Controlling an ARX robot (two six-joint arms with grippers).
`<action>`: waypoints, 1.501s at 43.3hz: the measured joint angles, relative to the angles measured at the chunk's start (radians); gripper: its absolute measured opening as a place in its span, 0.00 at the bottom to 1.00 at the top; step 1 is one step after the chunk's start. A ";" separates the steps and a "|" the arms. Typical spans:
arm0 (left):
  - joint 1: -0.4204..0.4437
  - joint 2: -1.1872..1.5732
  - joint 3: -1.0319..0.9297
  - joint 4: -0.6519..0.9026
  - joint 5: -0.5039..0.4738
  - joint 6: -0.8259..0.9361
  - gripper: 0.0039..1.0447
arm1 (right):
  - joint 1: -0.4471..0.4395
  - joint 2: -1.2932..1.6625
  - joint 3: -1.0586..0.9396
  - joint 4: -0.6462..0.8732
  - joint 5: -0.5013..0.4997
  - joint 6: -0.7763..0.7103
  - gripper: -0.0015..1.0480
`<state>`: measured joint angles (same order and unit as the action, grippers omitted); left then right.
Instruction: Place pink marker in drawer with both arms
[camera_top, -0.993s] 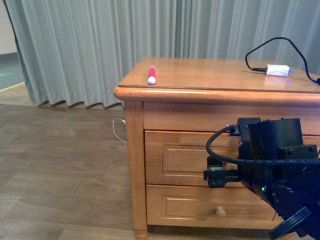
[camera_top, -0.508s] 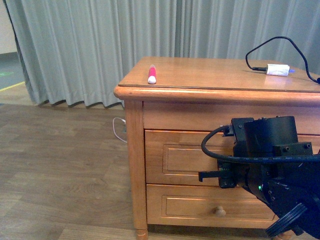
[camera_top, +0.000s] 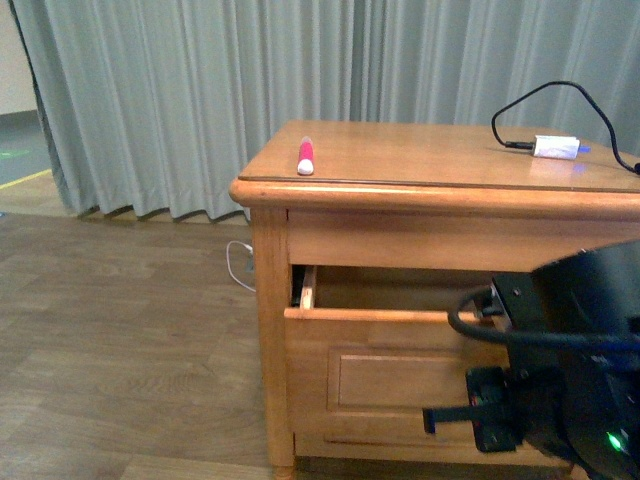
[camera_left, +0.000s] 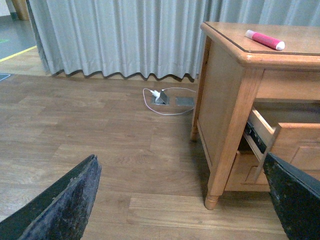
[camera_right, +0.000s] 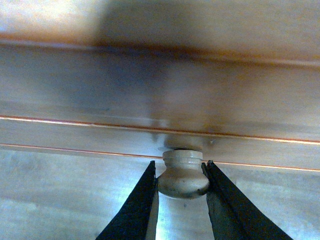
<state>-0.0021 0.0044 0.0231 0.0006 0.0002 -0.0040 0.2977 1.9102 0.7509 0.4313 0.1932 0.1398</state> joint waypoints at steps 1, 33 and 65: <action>0.000 0.000 0.000 0.000 0.000 0.000 0.94 | 0.000 -0.018 -0.020 -0.003 -0.005 0.000 0.21; 0.000 0.000 0.000 0.000 0.000 0.000 0.94 | -0.079 -0.852 -0.330 -0.406 -0.093 0.024 0.91; 0.000 0.000 0.000 0.000 0.000 0.000 0.94 | -0.210 -1.448 -0.290 -0.845 -0.262 0.005 0.92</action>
<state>-0.0021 0.0044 0.0231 0.0006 0.0002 -0.0040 0.0875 0.4618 0.4610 -0.4141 -0.0689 0.1444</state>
